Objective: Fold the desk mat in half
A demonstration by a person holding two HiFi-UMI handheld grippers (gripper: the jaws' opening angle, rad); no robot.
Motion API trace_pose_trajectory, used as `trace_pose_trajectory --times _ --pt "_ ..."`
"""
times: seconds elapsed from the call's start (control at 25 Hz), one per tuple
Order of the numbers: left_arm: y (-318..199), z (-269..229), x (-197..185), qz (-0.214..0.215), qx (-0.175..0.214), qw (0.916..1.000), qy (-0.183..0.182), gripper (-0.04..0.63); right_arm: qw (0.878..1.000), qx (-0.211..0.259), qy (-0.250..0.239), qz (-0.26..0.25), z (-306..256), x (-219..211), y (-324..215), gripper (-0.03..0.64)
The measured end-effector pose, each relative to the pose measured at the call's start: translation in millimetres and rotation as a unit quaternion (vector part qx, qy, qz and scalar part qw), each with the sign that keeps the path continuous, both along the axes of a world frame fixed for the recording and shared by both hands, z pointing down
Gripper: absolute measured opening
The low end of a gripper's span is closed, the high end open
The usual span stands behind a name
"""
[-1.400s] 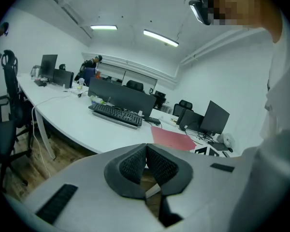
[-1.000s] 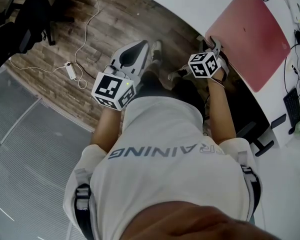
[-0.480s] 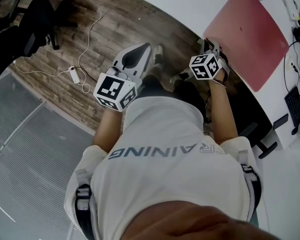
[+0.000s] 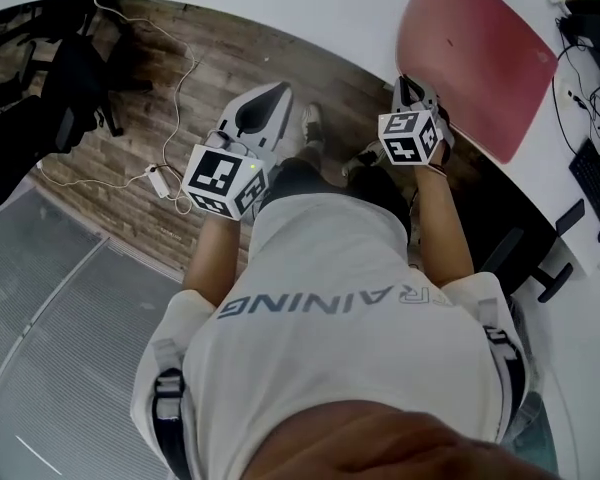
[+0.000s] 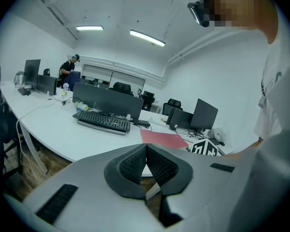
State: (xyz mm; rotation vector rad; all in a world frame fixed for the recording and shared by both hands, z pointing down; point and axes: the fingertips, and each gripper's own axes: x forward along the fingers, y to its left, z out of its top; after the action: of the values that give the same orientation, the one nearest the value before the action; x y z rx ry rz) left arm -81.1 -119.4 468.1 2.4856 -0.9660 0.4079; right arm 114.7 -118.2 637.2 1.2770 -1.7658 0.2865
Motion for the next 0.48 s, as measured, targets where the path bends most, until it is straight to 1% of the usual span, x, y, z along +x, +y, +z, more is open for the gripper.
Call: trace_pose_trajectory --times 0.28,0.48 --pt "1.5 -12.6 39.5 0.043 0.012 0.9990 0.001 0.028 0.997 0.035 -0.033 0.058 -30.9 38.8 9.7 0.034" --pt "6.2 -19.8 70.3 0.075 0.016 0.9970 0.003 0.028 0.995 0.050 -0.022 0.084 -44.1 68.3 22.8 0.034"
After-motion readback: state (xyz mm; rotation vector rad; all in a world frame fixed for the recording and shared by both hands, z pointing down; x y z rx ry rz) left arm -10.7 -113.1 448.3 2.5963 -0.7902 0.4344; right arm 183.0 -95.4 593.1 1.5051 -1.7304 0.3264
